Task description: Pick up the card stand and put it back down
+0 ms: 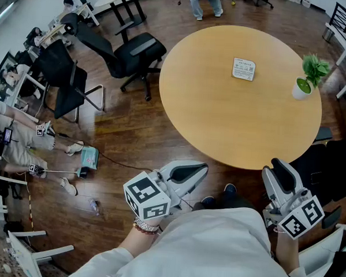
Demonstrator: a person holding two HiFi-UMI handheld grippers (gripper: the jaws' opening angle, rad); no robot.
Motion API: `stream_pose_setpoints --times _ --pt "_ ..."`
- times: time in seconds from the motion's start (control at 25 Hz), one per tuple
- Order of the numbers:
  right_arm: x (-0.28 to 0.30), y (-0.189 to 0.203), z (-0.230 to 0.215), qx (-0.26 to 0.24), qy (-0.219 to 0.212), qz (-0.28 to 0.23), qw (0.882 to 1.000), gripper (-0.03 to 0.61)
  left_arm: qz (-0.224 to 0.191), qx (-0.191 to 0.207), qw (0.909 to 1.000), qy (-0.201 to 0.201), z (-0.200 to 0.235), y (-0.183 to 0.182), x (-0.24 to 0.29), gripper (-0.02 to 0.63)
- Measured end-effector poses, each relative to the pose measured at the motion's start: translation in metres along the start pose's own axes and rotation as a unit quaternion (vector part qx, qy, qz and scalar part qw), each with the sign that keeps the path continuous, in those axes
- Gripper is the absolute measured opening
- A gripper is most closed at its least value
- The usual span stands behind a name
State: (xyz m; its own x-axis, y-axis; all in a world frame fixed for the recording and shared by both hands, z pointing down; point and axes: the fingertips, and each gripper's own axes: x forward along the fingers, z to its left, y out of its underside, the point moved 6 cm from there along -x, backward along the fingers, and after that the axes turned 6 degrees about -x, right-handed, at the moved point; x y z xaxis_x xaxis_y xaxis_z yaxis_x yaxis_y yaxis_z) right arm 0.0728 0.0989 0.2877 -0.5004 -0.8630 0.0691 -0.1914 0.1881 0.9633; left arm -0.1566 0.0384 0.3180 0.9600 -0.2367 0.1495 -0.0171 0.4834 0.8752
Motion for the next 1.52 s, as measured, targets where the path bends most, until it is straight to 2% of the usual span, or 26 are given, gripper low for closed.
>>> stream_pose_setpoints --times 0.08,0.2,0.32,0.48,0.64,0.76,0.88,1.0,1.16,1.4,1.52 --pt "0.007 -0.013 -0.018 -0.01 0.005 0.0 1.0 0.138 0.002 -0.007 1.0 -0.002 0.007 -0.006 0.004 -0.012" --pt "0.024 -0.03 -0.064 -0.038 0.034 0.002 0.999 0.141 0.003 -0.01 0.9999 -0.012 0.029 -0.015 0.017 -0.012" --pt "0.05 -0.024 -0.116 -0.062 0.052 0.03 0.996 0.15 0.0 -0.033 0.9991 -0.026 0.053 -0.013 0.03 -0.012" --pt "0.1 -0.014 -0.188 -0.08 0.026 0.073 0.994 0.169 -0.005 -0.048 0.9974 -0.053 0.084 -0.029 0.053 -0.012" --pt "0.16 -0.029 -0.262 -0.095 -0.013 0.077 0.992 0.172 -0.013 -0.03 0.9957 -0.087 0.108 -0.091 0.082 -0.012" --pt "0.206 -0.014 -0.317 -0.093 -0.034 0.114 0.989 0.172 -0.025 -0.018 0.9954 -0.091 0.121 -0.125 0.108 -0.012" --pt "0.259 0.008 -0.37 -0.099 -0.045 0.149 0.983 0.179 -0.025 -0.023 0.996 -0.083 0.143 -0.14 0.14 -0.011" --pt "0.301 0.03 -0.408 -0.099 -0.056 0.177 0.978 0.186 -0.008 -0.037 0.9947 -0.096 0.163 -0.136 0.16 -0.011" --pt "0.336 0.042 -0.432 -0.095 -0.077 0.192 0.974 0.19 0.002 -0.06 0.9909 -0.121 0.18 -0.133 0.17 -0.011" --pt "0.346 0.059 -0.426 -0.106 -0.108 0.215 0.965 0.189 0.006 -0.086 0.9881 -0.127 0.171 -0.12 0.17 -0.011" --pt "0.351 0.062 -0.423 -0.114 -0.119 0.216 0.962 0.148 0.011 -0.091 0.9879 -0.125 0.169 -0.115 0.171 -0.011"
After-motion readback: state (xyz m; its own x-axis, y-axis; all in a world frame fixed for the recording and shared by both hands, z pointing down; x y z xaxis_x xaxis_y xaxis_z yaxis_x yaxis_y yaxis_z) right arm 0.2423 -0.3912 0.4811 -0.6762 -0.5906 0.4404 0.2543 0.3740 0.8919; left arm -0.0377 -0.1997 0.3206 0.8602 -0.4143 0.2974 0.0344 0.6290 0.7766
